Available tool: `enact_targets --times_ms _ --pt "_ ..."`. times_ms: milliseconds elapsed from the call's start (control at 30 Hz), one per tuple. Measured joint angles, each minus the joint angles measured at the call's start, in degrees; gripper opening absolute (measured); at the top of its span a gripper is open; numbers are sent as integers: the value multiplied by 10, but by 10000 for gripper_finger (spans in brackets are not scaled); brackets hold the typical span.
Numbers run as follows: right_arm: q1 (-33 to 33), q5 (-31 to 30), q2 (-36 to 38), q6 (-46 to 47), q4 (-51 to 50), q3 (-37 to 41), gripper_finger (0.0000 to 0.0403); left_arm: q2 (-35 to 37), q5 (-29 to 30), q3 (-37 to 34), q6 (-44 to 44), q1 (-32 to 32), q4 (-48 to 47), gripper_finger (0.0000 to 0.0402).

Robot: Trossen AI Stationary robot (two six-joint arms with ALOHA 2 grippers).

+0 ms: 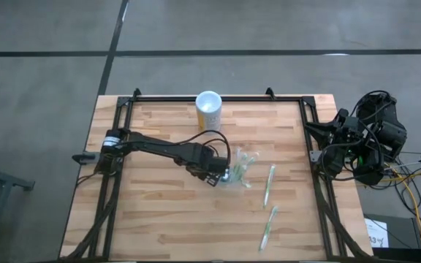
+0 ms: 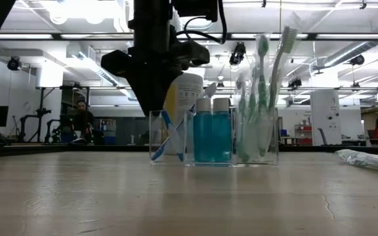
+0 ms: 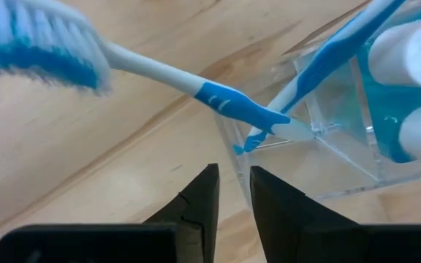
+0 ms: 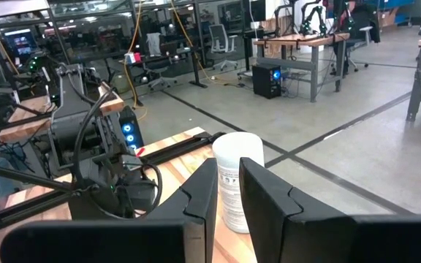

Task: Pick & Place toothbrushing station
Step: Adjust the transparent organizer on the table, then put the green toothbrush into the right section of the transparent organizer

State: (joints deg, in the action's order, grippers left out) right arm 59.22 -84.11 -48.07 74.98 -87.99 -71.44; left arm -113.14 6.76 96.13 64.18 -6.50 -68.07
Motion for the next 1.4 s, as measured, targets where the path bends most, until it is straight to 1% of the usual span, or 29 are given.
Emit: enact_targets --times_ms 267,433,533,567,633,733,833,900,967,1000,1100,1167,1233,1400 --pt "0 0 0 0 0 0 56 0 0 30 -9 0 -1 83" --pt "0 0 0 0 0 0 56 7 -8 72 -11 0 -7 83" --pt "0 6 0 4 0 0 56 24 -5 104 -16 0 -16 83" --pt "0 16 0 20 0 0 56 33 7 116 -24 -1 -17 83" --pt "0 57 1 78 0 0 56 55 63 138 -49 -7 -10 83" --pt "0 133 0 149 -1 8 56 95 194 172 -114 -28 10 83" --pt "0 194 -9 189 -1 28 56 138 317 191 -201 -62 59 83" --pt "-2 224 -14 247 0 50 56 167 366 190 -291 -86 102 83" --pt "-9 257 -18 338 0 77 56 194 375 186 -382 -112 139 83" --pt "-11 278 -20 383 0 92 56 207 375 182 -414 -126 155 83" --pt "-16 356 -23 492 0 141 56 238 374 174 -459 -159 174 83" --pt "-16 388 -23 552 -1 174 56 256 373 168 -466 -177 167 83" --pt "-18 395 -22 576 16 203 56 272 373 156 -481 -193 161 83" --pt "-46 385 -29 582 102 252 56 310 370 96 -512 -221 174 83"
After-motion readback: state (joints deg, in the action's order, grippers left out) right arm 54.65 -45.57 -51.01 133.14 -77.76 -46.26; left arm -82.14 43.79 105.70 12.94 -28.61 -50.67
